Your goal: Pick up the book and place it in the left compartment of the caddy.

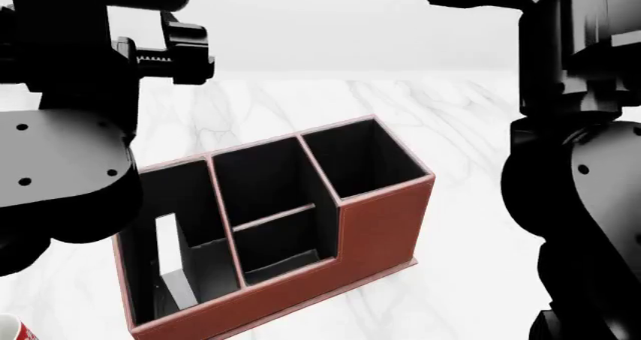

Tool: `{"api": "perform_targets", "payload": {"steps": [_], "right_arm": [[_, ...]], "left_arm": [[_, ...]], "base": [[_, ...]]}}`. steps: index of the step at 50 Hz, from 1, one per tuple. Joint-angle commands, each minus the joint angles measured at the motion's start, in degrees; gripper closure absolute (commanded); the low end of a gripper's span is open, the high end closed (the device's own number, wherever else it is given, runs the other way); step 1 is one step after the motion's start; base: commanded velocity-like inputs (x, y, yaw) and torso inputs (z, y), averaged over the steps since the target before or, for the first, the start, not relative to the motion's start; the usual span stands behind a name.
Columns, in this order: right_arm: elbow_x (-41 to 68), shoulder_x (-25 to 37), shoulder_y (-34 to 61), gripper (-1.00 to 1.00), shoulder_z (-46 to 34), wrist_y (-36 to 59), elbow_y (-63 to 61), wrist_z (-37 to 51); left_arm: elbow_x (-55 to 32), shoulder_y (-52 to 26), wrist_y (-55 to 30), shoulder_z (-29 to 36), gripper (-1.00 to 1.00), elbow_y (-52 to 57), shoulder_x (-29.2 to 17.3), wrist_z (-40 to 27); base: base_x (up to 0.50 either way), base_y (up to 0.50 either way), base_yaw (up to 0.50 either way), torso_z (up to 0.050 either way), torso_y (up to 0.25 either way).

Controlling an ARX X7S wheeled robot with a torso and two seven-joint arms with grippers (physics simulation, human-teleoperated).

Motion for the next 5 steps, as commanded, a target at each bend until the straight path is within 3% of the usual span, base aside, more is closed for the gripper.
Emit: {"api": "perform_targets", "payload": {"steps": [1,5], "right_arm": [[-1.12,0.08,0.55,-1.0,-0.94,-2.09,-1.35,-0.28],[-2.0,0.22,-1.04,-1.0,-1.25,-3.94,-0.7,-0.86]], "left_arm": [[4.43,0.7,-0.19,0.58,-1.0,-1.23,0.9,1.03],[6.51,1.02,0.33,0.61,-1.0,-1.6,1.27,1.56]], "base": [[0.0,0.0,0.0,0.0,0.0],[0.0,0.0,0.0,0.0,0.0]]}}
